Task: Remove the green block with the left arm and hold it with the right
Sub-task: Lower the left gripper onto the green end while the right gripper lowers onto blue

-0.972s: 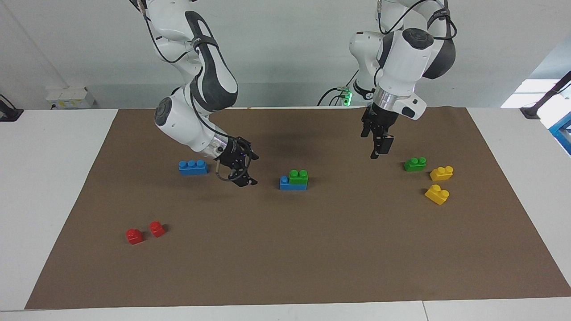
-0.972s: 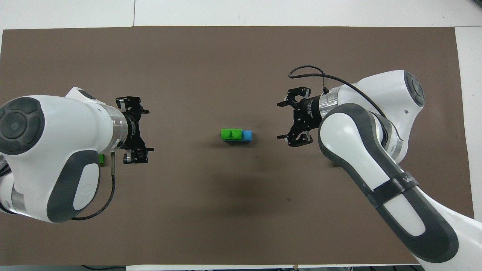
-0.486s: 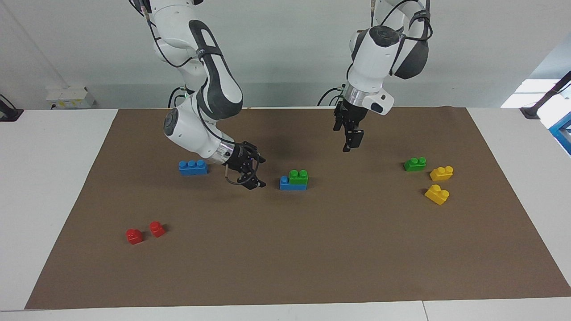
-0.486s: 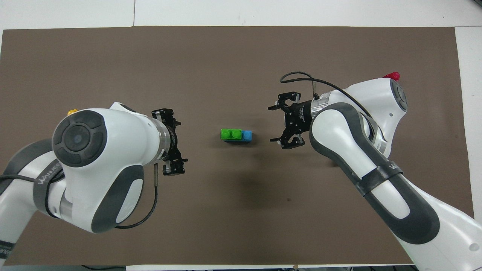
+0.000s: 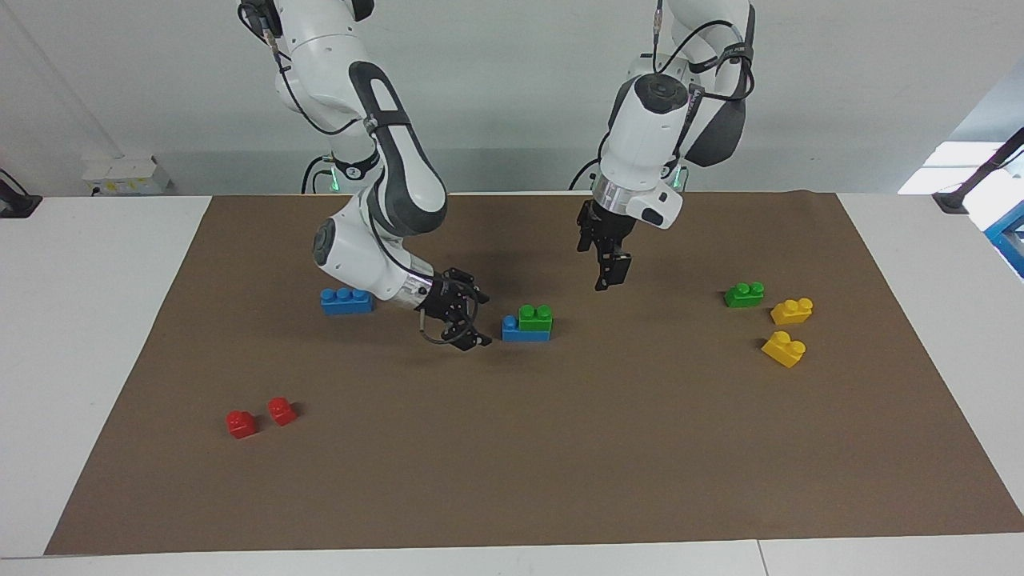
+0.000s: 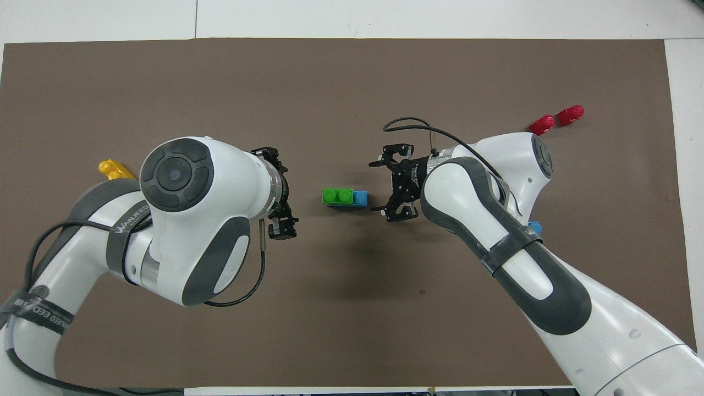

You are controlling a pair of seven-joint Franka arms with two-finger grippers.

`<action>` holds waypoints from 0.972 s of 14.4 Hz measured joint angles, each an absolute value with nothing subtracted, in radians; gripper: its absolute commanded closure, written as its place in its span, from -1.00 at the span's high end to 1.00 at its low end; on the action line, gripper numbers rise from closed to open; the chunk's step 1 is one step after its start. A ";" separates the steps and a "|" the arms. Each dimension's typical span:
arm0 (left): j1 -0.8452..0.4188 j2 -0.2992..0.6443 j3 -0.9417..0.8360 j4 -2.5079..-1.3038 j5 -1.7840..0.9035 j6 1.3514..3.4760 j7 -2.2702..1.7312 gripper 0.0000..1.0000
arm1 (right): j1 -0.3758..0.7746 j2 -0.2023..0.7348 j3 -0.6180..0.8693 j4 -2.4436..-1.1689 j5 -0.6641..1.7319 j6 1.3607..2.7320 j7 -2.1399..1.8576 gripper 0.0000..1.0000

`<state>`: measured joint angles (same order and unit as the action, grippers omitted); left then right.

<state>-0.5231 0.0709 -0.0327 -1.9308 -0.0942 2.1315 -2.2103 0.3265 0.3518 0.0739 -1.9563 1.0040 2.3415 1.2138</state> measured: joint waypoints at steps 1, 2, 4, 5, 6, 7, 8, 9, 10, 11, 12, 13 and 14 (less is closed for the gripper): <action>-0.532 0.084 -0.032 -1.925 -0.094 2.136 -2.211 1.00 | 0.332 0.358 0.074 -1.956 1.004 2.348 1.214 0.98; -0.544 0.100 -0.032 -1.921 -0.093 2.142 -2.211 1.00 | 0.335 0.364 0.074 -1.956 1.004 2.358 1.214 0.98; -0.573 0.136 -0.032 -1.909 -0.090 2.161 -2.211 1.00 | 0.337 0.372 0.074 -1.956 1.005 2.363 1.214 0.98; -0.582 0.152 -0.033 -1.903 -0.090 2.171 -2.211 1.00 | 0.338 0.377 0.074 -1.956 1.005 2.369 1.214 0.98; -0.585 0.161 -0.032 -1.898 -0.089 2.175 -2.211 1.00 | 0.342 0.382 0.074 -1.957 1.005 2.376 1.214 0.98; -0.585 0.168 -0.032 -1.894 -0.086 2.178 -2.211 1.00 | 0.348 0.387 0.074 -1.957 1.009 2.383 1.214 0.98; -0.585 0.171 -0.031 -1.892 -0.085 2.180 -2.211 1.00 | 0.356 0.392 0.074 -1.957 1.022 2.397 1.214 0.98; -0.585 0.172 -0.029 -1.891 -0.084 2.181 -2.211 1.00 | 0.364 0.398 0.074 -1.957 1.034 2.407 1.214 0.98; -0.585 0.174 -0.029 -1.891 -0.084 2.182 -2.211 1.00 | 0.372 0.402 0.074 -1.957 1.039 2.414 1.214 0.98; -0.585 0.179 -0.028 -1.891 -0.084 2.183 -2.211 1.00 | 0.377 0.406 0.074 -1.957 1.040 2.418 1.214 0.98; -0.585 0.186 -0.029 -1.891 -0.084 2.186 -2.211 1.00 | 0.382 0.410 0.074 -1.957 1.040 2.427 1.214 0.98; -0.586 0.195 -0.029 -1.891 -0.084 2.190 -2.211 1.00 | 0.389 0.414 0.074 -1.957 1.040 2.443 1.214 0.98; -0.587 0.207 -0.029 -1.891 -0.083 2.198 -2.211 1.00 | 0.398 0.418 0.074 -1.957 1.040 2.456 1.214 0.97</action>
<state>-0.5869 0.2074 -0.0291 -1.8913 -0.0827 2.1984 -2.2110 0.3979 0.4177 0.0739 -1.9571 1.0400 2.4563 1.2137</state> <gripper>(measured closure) 0.000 0.000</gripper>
